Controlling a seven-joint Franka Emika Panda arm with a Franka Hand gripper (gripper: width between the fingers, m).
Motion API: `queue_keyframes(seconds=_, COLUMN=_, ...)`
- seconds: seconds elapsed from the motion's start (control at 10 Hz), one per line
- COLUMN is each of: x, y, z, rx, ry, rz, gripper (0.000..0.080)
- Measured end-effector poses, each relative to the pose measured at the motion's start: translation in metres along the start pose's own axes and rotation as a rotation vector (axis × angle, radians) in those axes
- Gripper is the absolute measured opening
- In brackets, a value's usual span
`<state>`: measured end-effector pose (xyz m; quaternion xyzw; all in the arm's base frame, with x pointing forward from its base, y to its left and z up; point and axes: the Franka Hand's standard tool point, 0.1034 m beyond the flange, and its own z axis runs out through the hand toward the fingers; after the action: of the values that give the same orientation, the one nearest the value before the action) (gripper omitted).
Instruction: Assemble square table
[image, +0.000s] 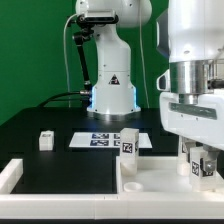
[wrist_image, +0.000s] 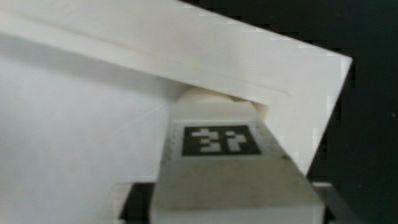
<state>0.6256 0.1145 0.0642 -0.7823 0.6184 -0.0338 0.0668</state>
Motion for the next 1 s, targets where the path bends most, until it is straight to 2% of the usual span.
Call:
queue_keyframes(seconds=0.2, x=-0.0005, y=0.0003, z=0.0, rx=0.009, ry=-0.008, rz=0.111, gripper=0.029)
queue_keyframes(seconds=0.3, x=-0.001, y=0.0005, z=0.0004, rx=0.008, ry=-0.01, rz=0.124, gripper=0.0353)
queue_keyframes(seconds=0.4, x=-0.0006, y=0.0006, z=0.0, rx=0.007, ry=-0.01, rz=0.039, gripper=0.0353)
queue_keyframes(seconds=0.6, x=-0.0008, y=-0.002, z=-0.0045, rx=0.007, ry=-0.014, rz=-0.243, gripper=0.0614)
queue_keyframes(seconds=0.8, x=-0.0093, y=-0.0018, z=-0.0069, rx=-0.015, ry=-0.01, rz=-0.557, gripper=0.0642)
queue_keyframes(seconds=1.0, x=-0.0055, y=-0.0015, z=-0.0059, rx=-0.017, ry=-0.004, rz=-0.699, gripper=0.0649)
